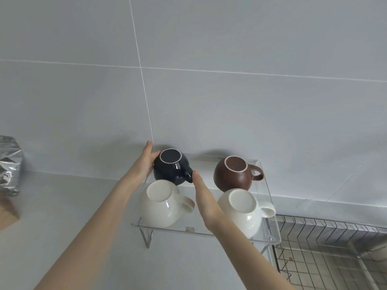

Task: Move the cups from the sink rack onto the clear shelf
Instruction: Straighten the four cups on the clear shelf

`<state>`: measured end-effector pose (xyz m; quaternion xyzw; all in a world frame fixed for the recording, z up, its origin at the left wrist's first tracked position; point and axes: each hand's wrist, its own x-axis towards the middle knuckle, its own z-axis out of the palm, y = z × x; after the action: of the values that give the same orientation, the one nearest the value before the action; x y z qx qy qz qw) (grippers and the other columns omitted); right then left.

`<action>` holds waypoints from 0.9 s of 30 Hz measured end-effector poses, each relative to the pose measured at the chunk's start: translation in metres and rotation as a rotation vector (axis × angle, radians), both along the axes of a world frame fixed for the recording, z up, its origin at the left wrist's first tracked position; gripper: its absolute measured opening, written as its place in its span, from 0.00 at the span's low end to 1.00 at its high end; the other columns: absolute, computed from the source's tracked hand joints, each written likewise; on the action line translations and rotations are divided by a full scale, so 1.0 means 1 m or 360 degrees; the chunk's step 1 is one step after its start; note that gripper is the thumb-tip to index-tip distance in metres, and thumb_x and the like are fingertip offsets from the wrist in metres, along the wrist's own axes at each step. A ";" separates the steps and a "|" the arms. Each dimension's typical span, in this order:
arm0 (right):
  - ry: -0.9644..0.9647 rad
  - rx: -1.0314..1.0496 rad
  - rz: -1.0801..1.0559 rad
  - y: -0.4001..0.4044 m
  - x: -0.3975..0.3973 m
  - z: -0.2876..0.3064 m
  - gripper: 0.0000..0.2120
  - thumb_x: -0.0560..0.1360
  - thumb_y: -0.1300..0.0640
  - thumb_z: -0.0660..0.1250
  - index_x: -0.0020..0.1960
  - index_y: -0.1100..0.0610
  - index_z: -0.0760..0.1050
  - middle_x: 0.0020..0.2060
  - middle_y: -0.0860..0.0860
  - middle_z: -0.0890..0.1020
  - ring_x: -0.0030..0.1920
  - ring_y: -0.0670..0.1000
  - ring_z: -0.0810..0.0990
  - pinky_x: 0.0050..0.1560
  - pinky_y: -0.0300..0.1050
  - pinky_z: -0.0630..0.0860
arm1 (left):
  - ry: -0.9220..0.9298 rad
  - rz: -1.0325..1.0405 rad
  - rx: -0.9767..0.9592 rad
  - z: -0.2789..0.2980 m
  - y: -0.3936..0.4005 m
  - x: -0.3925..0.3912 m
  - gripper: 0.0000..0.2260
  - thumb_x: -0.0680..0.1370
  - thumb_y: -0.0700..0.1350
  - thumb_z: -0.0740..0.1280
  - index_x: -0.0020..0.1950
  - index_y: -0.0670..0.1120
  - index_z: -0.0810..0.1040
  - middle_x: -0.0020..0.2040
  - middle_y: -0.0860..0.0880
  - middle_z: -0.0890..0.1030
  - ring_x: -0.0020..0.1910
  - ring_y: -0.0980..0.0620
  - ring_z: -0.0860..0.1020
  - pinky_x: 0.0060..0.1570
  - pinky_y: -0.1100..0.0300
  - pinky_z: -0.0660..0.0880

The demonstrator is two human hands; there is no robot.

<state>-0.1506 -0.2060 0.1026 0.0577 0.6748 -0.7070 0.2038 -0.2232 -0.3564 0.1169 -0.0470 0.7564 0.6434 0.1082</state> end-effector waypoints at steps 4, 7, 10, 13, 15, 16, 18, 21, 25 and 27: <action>0.0039 0.0060 -0.0064 0.004 -0.011 0.001 0.27 0.78 0.41 0.44 0.75 0.49 0.47 0.76 0.44 0.48 0.75 0.45 0.45 0.73 0.45 0.43 | -0.0043 0.0006 0.0010 -0.008 -0.008 0.005 0.29 0.78 0.58 0.38 0.70 0.46 0.64 0.73 0.50 0.65 0.74 0.53 0.59 0.71 0.62 0.52; 0.0090 0.0140 -0.0075 0.001 -0.020 -0.002 0.28 0.77 0.40 0.43 0.74 0.49 0.50 0.76 0.45 0.51 0.75 0.46 0.47 0.73 0.45 0.44 | -0.0009 0.0053 0.0014 -0.015 -0.009 0.010 0.27 0.79 0.58 0.39 0.71 0.48 0.64 0.73 0.50 0.64 0.74 0.52 0.58 0.70 0.62 0.52; 0.0093 0.0241 -0.0111 -0.002 -0.028 -0.003 0.30 0.77 0.38 0.43 0.75 0.49 0.49 0.76 0.45 0.51 0.75 0.46 0.48 0.73 0.46 0.44 | -0.0016 0.0070 -0.0024 -0.024 -0.015 0.012 0.28 0.77 0.61 0.42 0.72 0.50 0.62 0.75 0.51 0.62 0.75 0.53 0.57 0.70 0.61 0.53; 0.0188 0.0292 -0.0097 -0.006 -0.031 -0.003 0.28 0.78 0.41 0.43 0.75 0.51 0.49 0.76 0.45 0.50 0.75 0.46 0.46 0.73 0.46 0.44 | -0.0045 0.0070 -0.0044 -0.028 -0.020 0.013 0.30 0.76 0.63 0.42 0.73 0.49 0.60 0.76 0.51 0.60 0.75 0.52 0.55 0.72 0.59 0.52; 0.0239 0.0296 -0.0114 -0.009 -0.030 0.000 0.25 0.79 0.45 0.43 0.74 0.52 0.49 0.76 0.46 0.50 0.75 0.45 0.45 0.73 0.44 0.44 | -0.0037 0.0077 -0.0041 -0.030 -0.021 0.013 0.30 0.77 0.62 0.42 0.73 0.48 0.59 0.76 0.50 0.59 0.75 0.52 0.55 0.72 0.59 0.52; 0.0258 0.0293 -0.0119 -0.009 -0.030 0.000 0.25 0.79 0.45 0.43 0.74 0.52 0.48 0.76 0.47 0.50 0.75 0.45 0.45 0.72 0.44 0.45 | -0.0033 0.0082 -0.0045 -0.029 -0.021 0.013 0.30 0.77 0.62 0.42 0.73 0.47 0.59 0.76 0.49 0.59 0.75 0.52 0.55 0.72 0.58 0.52; 0.0280 0.0295 -0.0126 -0.008 -0.032 -0.002 0.25 0.80 0.46 0.43 0.74 0.52 0.49 0.76 0.47 0.51 0.75 0.45 0.47 0.72 0.44 0.45 | -0.0033 0.0072 -0.0043 -0.030 -0.021 0.014 0.31 0.77 0.62 0.42 0.73 0.47 0.59 0.76 0.48 0.59 0.75 0.52 0.56 0.73 0.58 0.51; 0.0265 0.0324 -0.0124 -0.008 -0.033 -0.005 0.26 0.79 0.44 0.42 0.74 0.52 0.47 0.76 0.47 0.49 0.76 0.46 0.45 0.74 0.46 0.43 | -0.0019 0.0077 -0.0030 -0.030 -0.020 0.017 0.31 0.76 0.62 0.43 0.73 0.47 0.59 0.76 0.49 0.59 0.75 0.52 0.56 0.74 0.58 0.51; 0.0251 0.0343 -0.0129 -0.010 -0.033 -0.007 0.28 0.78 0.43 0.43 0.75 0.52 0.45 0.77 0.48 0.49 0.76 0.46 0.45 0.76 0.49 0.43 | -0.0048 0.0078 -0.0064 -0.026 -0.021 0.020 0.36 0.71 0.68 0.44 0.73 0.48 0.59 0.76 0.50 0.59 0.75 0.52 0.56 0.75 0.55 0.51; 0.0246 0.0319 -0.0123 -0.010 -0.030 -0.003 0.28 0.78 0.43 0.43 0.75 0.52 0.47 0.77 0.47 0.49 0.76 0.46 0.46 0.75 0.47 0.44 | -0.0058 0.0076 -0.0027 -0.020 -0.018 0.024 0.36 0.71 0.68 0.44 0.73 0.50 0.59 0.76 0.51 0.59 0.76 0.52 0.54 0.75 0.55 0.50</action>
<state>-0.1805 -0.2164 0.0998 0.0491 0.7529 -0.6458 0.1171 -0.1991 -0.3747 0.0967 -0.0775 0.7585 0.6383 0.1061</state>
